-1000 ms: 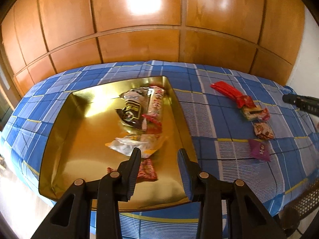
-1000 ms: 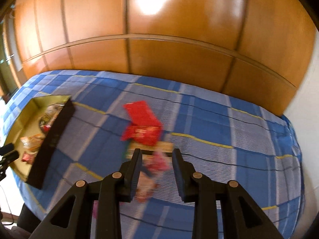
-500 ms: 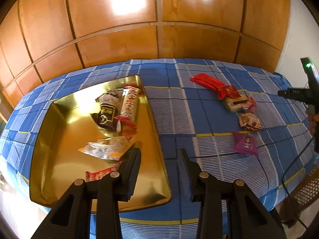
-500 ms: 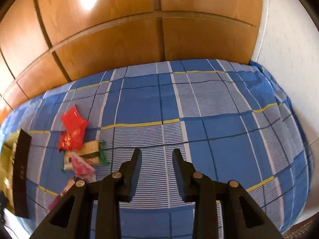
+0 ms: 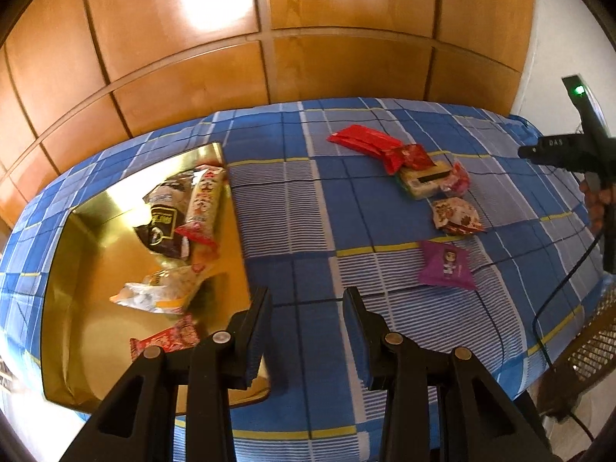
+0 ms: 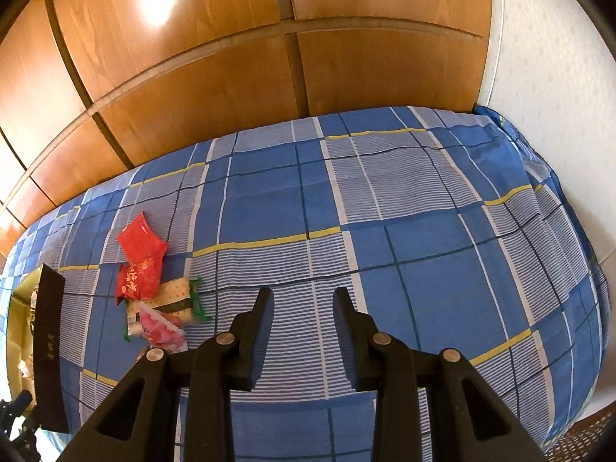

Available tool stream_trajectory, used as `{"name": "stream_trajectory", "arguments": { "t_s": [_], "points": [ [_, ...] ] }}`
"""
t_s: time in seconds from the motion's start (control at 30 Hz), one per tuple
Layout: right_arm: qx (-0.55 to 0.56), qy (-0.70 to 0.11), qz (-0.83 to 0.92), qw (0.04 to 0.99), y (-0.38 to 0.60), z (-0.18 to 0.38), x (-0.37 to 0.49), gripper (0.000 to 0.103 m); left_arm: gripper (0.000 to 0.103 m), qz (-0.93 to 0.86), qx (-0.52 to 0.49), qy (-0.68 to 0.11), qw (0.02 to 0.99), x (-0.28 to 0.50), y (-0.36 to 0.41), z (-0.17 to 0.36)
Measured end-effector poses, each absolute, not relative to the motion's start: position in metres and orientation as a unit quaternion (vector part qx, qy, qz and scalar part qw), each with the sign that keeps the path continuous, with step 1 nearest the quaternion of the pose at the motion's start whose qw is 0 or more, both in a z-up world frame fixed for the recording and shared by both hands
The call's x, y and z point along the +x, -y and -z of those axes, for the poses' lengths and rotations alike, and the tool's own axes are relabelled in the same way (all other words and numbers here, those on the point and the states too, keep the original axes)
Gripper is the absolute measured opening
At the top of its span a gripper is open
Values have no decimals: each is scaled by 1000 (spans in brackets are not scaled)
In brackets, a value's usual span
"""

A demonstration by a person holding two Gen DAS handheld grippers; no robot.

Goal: Organize snacks
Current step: 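Grasp the purple packet with the left tool and lift it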

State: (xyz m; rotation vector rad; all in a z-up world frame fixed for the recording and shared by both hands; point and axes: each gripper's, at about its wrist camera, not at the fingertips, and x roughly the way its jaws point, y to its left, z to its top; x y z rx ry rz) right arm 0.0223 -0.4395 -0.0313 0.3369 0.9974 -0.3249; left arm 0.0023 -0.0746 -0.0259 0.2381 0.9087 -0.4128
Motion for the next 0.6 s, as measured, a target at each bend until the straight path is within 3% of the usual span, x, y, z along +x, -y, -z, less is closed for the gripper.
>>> {"name": "stream_trajectory", "arguments": {
  "t_s": [0.6],
  "points": [
    [173,-460,148,858,442,22,19,32,45,268,154,-459,833,7,134,46]
  ]
}}
